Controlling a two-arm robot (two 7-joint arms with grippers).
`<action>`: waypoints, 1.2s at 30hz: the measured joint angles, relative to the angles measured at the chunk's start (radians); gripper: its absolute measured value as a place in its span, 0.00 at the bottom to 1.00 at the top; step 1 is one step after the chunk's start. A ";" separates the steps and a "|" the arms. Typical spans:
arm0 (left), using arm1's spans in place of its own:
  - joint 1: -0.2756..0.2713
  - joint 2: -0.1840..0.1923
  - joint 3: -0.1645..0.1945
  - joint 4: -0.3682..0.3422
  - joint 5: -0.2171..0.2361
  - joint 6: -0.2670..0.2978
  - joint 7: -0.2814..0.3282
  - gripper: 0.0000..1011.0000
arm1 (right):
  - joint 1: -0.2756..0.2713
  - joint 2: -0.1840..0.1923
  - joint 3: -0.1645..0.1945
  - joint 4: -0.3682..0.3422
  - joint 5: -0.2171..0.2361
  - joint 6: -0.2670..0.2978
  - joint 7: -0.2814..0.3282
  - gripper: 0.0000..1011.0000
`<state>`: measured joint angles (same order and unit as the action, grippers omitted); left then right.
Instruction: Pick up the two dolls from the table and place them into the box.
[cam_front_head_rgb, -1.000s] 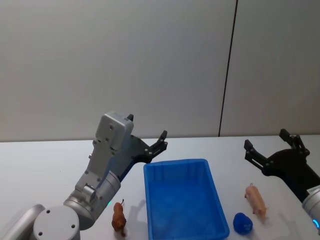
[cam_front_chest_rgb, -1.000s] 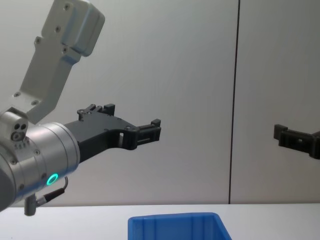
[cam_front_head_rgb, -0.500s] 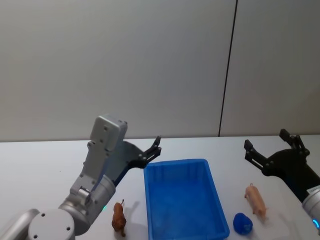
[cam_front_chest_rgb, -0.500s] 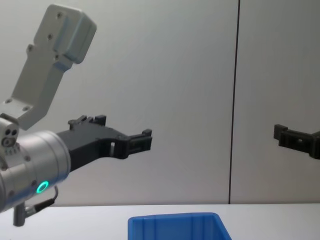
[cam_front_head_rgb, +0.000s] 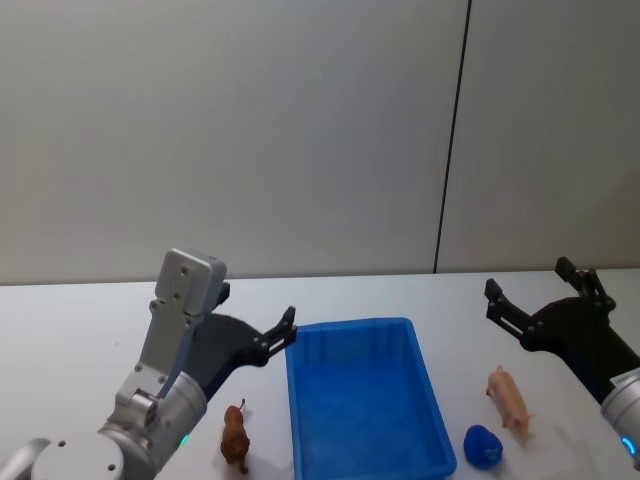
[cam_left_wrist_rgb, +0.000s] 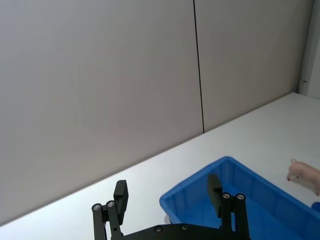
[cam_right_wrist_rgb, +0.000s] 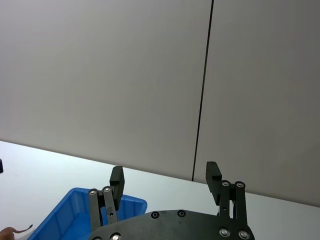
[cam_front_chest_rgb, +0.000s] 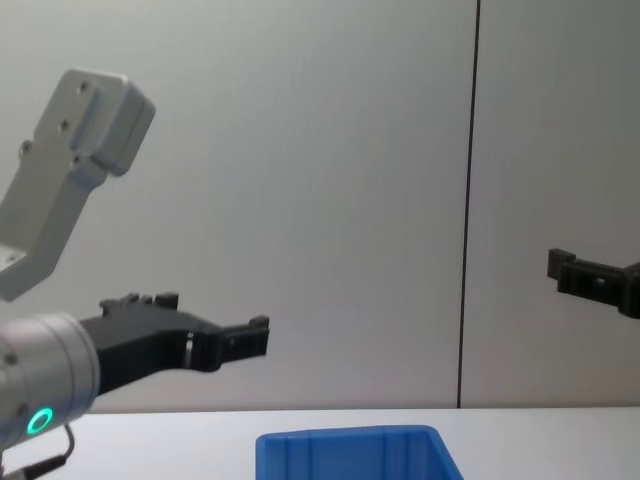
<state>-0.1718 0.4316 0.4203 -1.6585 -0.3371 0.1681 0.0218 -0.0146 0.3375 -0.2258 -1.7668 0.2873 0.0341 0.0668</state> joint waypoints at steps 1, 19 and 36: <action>0.002 0.002 -0.001 0.000 -0.004 0.005 -0.001 0.99 | 0.000 0.000 0.000 0.000 0.000 0.000 0.000 0.99; 0.026 0.028 -0.022 0.035 -0.090 0.098 -0.056 0.99 | 0.000 0.000 0.000 0.000 0.000 0.000 0.000 0.99; 0.038 0.020 -0.020 0.097 -0.131 0.151 -0.083 0.99 | 0.000 0.000 0.000 0.000 0.000 0.000 0.000 0.99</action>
<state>-0.1340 0.4519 0.4002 -1.5620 -0.4680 0.3192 -0.0617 -0.0147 0.3375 -0.2258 -1.7667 0.2873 0.0341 0.0668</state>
